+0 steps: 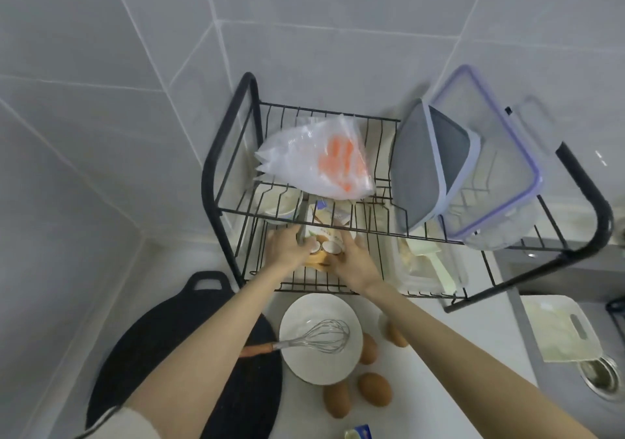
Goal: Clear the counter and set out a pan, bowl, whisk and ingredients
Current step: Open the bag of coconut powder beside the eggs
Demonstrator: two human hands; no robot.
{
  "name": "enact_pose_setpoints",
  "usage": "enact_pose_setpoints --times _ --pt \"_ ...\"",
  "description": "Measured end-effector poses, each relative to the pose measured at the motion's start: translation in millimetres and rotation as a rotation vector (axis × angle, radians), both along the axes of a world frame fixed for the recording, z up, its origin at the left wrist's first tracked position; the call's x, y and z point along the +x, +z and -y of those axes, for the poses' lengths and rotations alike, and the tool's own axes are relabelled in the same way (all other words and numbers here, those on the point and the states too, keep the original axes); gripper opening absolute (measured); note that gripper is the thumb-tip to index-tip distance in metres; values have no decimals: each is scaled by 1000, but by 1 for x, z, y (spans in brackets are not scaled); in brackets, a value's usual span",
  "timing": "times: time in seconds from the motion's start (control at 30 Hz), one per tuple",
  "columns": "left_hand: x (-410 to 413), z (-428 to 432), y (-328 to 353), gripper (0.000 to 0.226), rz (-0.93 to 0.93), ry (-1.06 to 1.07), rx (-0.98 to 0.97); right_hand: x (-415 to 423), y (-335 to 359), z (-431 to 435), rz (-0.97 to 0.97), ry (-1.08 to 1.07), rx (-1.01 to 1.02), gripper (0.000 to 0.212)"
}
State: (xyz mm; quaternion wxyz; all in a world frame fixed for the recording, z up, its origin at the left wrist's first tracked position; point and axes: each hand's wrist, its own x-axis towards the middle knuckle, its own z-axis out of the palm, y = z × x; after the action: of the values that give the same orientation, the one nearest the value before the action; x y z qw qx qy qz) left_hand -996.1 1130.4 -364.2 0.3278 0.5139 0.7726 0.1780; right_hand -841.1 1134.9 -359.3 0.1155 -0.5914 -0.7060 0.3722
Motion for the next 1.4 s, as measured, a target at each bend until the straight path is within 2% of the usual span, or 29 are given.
enact_pose_setpoints --times 0.13,0.27,0.37,0.47,0.6,0.73,0.9,1.23,1.4 --pt "10 0 12 28 -88 -32 49 -8 0 1 -126 -41 30 75" --pt "15 -4 7 25 140 69 41 -8 -2 0 -140 -94 50 80" --pt "19 -2 14 20 238 120 28 -6 5 0 -181 -113 58 78" --pt "20 1 25 15 307 153 74 -5 20 3 -251 -109 124 71" --pt "20 13 43 17 404 155 151 3 43 11 -315 -118 113 50" --pt "29 43 68 30 585 120 267 17 59 27 -325 -85 141 65" --pt "50 91 93 44 740 72 260 53 73 68 -361 -56 141 72" --pt "128 162 78 45 712 -134 211 145 74 160 -423 -192 96 63" --pt "167 185 53 48 714 -230 47 188 60 201 -362 -286 41 56"
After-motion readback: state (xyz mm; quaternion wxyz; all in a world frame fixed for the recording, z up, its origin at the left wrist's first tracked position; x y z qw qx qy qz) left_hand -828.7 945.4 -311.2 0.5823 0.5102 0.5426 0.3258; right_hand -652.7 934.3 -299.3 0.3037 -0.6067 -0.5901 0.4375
